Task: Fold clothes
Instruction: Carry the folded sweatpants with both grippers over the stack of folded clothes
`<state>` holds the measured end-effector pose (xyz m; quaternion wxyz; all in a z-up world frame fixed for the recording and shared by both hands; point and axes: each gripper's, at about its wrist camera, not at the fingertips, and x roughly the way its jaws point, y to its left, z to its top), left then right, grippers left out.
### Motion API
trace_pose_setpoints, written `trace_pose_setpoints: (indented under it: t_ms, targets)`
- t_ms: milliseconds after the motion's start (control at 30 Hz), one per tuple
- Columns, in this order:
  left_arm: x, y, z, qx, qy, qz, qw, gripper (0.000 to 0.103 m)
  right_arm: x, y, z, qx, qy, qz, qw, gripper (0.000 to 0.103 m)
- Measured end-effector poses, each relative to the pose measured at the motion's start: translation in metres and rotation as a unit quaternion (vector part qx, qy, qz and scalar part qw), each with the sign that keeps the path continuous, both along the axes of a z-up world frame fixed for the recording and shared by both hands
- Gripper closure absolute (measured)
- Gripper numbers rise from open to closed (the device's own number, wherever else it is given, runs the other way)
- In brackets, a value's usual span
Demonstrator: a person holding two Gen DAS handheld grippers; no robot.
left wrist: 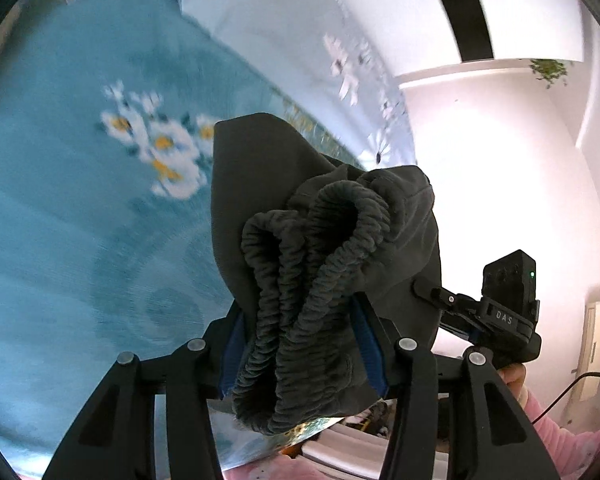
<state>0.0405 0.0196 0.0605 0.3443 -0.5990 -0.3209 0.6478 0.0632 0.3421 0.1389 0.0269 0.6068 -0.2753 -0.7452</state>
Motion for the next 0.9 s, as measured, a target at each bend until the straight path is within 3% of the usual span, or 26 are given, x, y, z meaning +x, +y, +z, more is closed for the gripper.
trace_pose_setpoints:
  t_ms: [300,567,733,900]
  targets:
    - [0.038,-0.081,0.069,-0.016,0.067,0.102,0.9924,0.051,-0.016,-0.075,0.05,-0.026,0.08,0.088,0.993,0.062]
    - [0.085,-0.136,0.127,-0.06,0.111,0.189,0.974,0.051,-0.017,-0.133,0.082,-0.08,0.142,0.156,0.974,0.062]
    - [0.111,-0.166,0.141,-0.078,0.119,0.229,0.9629,0.051,-0.02,-0.175,0.089,-0.097,0.146,0.199,0.964,0.062]
    - [0.112,-0.202,0.137,-0.064,0.121,0.26,0.9558,0.051,-0.03,-0.218,0.099,-0.092,0.152,0.234,0.956,0.062]
